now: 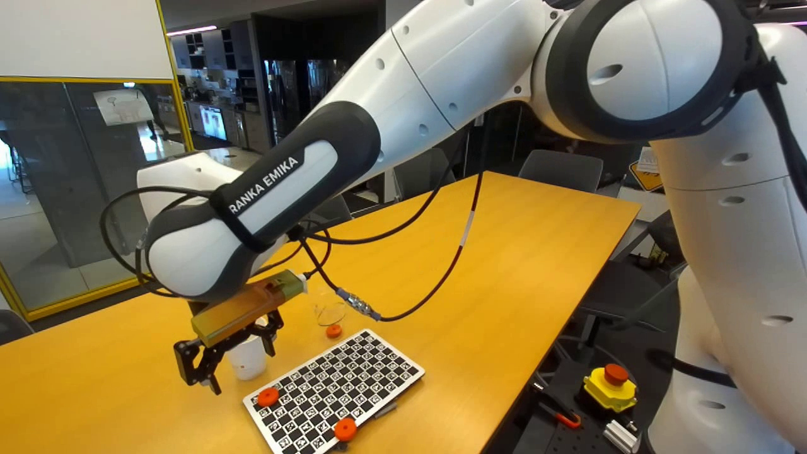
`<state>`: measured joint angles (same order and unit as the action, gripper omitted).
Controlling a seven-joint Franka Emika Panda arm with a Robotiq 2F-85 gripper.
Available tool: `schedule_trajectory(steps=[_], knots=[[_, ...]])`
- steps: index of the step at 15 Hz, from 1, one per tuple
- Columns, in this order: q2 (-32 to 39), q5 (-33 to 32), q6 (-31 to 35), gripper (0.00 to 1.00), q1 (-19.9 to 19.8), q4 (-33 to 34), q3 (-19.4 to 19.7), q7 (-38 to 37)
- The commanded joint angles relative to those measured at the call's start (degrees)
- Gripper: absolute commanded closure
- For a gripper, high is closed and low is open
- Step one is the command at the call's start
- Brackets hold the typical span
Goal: Put the yellow objects in the white cup and put the orange objects in the colourless cup
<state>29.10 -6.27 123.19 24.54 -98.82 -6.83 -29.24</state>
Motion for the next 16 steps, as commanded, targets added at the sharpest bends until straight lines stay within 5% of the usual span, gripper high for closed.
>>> schedule_trajectory(steps=[1,16], knots=[[-0.6,0.4,5.0,0.0,-0.2,-5.0,-0.1,-1.5],[9.6,2.8,9.3,0.0,-3.8,-0.1,1.4,1.8]])
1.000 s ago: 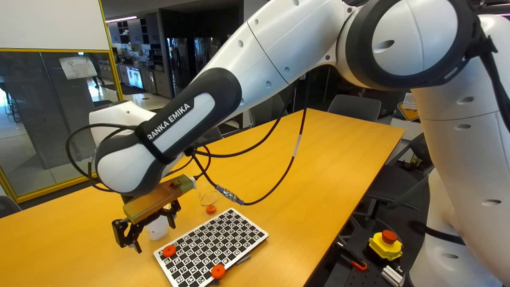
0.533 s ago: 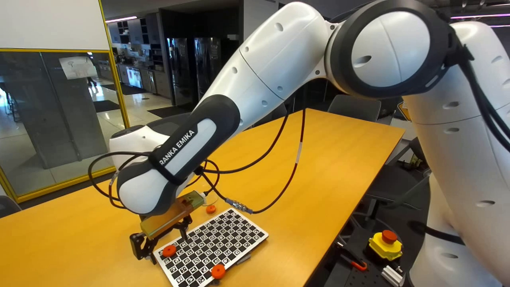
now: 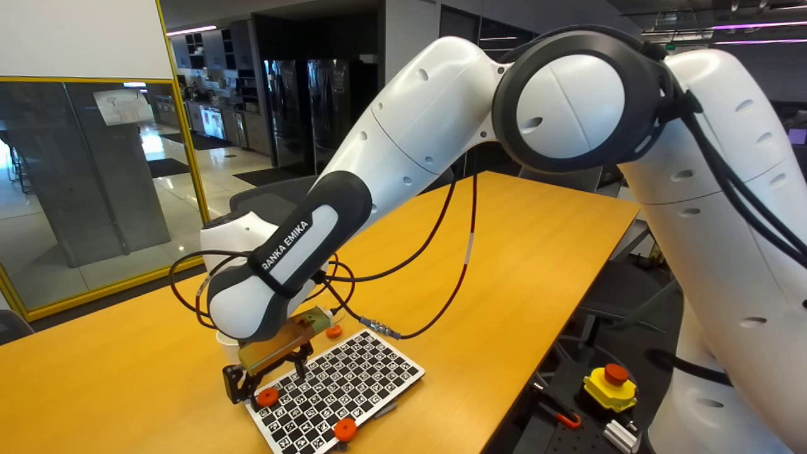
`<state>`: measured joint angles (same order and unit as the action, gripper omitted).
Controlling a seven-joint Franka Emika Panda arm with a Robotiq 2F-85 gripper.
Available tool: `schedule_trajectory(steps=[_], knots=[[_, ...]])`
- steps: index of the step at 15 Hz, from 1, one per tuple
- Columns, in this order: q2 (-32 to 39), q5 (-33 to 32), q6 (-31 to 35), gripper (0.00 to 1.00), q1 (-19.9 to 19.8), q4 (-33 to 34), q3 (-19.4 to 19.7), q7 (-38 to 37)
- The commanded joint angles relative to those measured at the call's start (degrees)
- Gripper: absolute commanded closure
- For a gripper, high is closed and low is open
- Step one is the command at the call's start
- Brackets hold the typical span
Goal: Put the yellow objects in the white cup and put the orange objects in the colourless cup
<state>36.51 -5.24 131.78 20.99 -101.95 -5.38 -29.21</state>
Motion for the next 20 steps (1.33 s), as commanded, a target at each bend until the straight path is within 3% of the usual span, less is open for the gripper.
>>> schedule_trajectory(steps=[1,14,15,16,20], knots=[[2.6,1.8,0.9,0.0,-0.2,3.4,0.0,1.8],[4.9,4.0,2.3,0.0,-0.6,6.3,-0.1,3.3],[5.0,4.1,2.5,0.25,-0.7,6.3,-0.1,3.4],[5.1,4.2,2.6,0.26,-0.7,6.2,-0.1,3.6],[5.0,4.7,3.2,0.58,-1.1,5.9,-0.2,3.9]])
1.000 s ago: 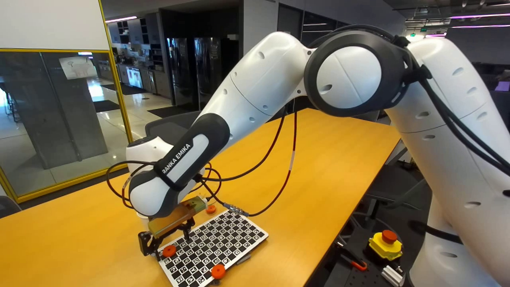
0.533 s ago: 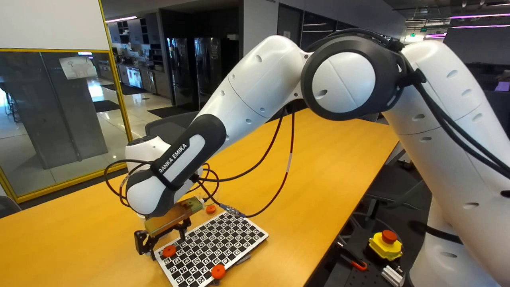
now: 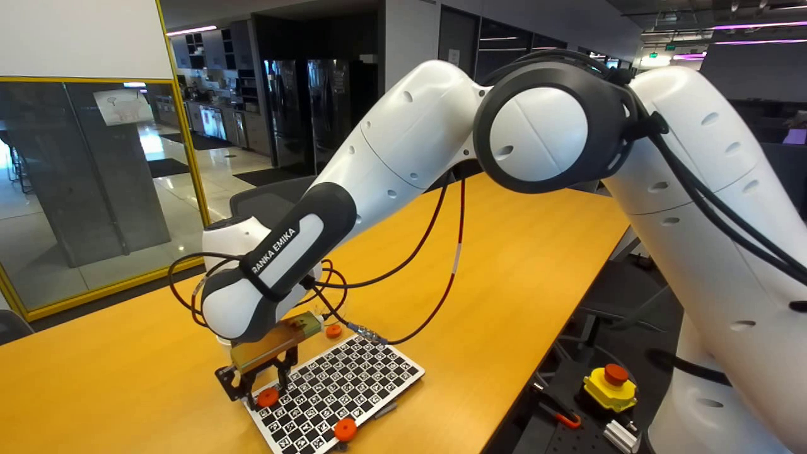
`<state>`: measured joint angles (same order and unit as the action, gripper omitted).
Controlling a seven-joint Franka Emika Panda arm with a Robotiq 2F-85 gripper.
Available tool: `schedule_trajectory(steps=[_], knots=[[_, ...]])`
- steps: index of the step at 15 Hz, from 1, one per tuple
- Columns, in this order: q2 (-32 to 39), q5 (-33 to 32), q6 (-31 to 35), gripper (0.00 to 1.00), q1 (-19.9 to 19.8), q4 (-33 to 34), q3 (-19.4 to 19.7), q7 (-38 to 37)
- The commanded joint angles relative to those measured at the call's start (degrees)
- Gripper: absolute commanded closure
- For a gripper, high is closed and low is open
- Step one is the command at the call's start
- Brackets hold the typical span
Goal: Put the yellow objects in the white cup and put the orange objects in the colourless cup
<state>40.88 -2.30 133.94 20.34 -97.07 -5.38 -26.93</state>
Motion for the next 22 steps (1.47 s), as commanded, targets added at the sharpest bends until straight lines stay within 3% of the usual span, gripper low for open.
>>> schedule_trajectory(steps=[1,3,8,17,22], knots=[[0.5,1.8,1.1,0.64,-0.5,1.1,-0.2,1.7],[0.2,2.2,1.2,0.8,-0.7,0.7,-0.2,1.7],[-3.5,3.9,0.6,0.76,-1.2,-2.7,-0.4,1.5],[-19.9,2.7,-0.2,0.76,-2.3,-16.1,1.0,0.2],[-22.0,3.6,-4.7,0.76,-6.8,-14.3,1.2,4.0]])
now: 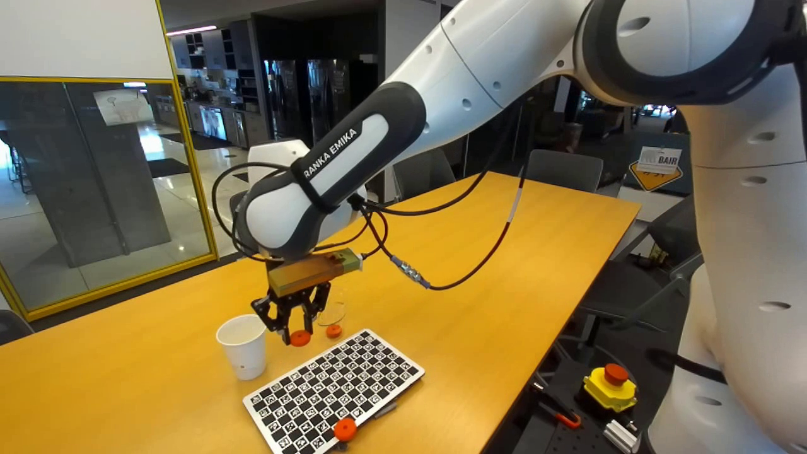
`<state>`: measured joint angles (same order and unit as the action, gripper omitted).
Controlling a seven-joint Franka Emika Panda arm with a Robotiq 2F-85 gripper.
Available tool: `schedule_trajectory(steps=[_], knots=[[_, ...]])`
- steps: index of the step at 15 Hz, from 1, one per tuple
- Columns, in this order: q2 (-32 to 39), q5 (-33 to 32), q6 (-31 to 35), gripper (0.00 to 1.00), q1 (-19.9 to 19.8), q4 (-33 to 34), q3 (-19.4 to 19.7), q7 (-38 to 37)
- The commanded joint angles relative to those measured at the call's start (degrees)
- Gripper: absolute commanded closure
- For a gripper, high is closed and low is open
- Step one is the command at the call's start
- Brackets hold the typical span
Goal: Put the yellow objects in the white cup and put the orange objects in the colourless cup
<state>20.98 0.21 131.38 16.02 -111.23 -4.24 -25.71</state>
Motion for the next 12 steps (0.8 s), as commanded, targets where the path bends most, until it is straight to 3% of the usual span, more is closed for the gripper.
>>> schedule_trajectory(steps=[1,6,12], knots=[[-1.3,1.2,-3.0,0.76,-3.5,1.4,0.3,3.6],[1.7,0.9,-5.5,0.76,-7.0,6.6,1.2,6.9],[6.1,0.8,-8.0,0.76,-8.3,12.6,1.7,8.0]])
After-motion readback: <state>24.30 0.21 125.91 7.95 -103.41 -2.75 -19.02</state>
